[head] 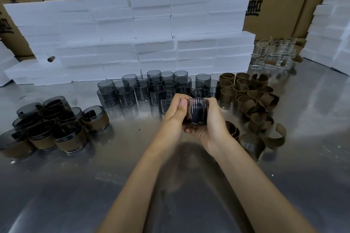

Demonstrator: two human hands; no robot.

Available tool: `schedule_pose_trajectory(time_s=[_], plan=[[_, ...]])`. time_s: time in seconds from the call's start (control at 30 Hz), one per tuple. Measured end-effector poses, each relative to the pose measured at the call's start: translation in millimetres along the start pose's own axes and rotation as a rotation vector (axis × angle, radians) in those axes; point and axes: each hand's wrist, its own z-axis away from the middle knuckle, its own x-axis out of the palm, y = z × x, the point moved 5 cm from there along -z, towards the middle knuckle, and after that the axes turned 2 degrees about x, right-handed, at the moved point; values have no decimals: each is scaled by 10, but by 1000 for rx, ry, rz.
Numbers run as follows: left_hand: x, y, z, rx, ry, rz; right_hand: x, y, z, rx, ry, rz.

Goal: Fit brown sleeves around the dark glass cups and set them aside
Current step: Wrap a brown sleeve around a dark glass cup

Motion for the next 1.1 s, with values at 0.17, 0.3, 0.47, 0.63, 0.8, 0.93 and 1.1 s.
schedule_pose_trajectory(time_s=[0.17, 0.3, 0.47, 0.63, 0.8, 0.93, 1.1], plan=[[-12, -25, -3, 13, 9, -26, 1, 13, 11, 7, 0, -25], [-25, -51, -21, 6, 48, -59, 1, 31, -1, 14, -19, -56], [-122, -13, -3, 103, 205, -148, -5, -2, -29, 17, -5, -148], [-155, -14, 9, 144, 246, -353, -4, -8, -56, 59, 10, -187], [-307, -31, -64, 22, 321, -5, 10, -116, -68, -42, -60, -60], [-429, -62, -109, -135, 256, 641, 27, -172, -33, -188, -60, 74], [-363, -20, -91, -136, 164, 808, 46, -146, -24, -227, -70, 67]])
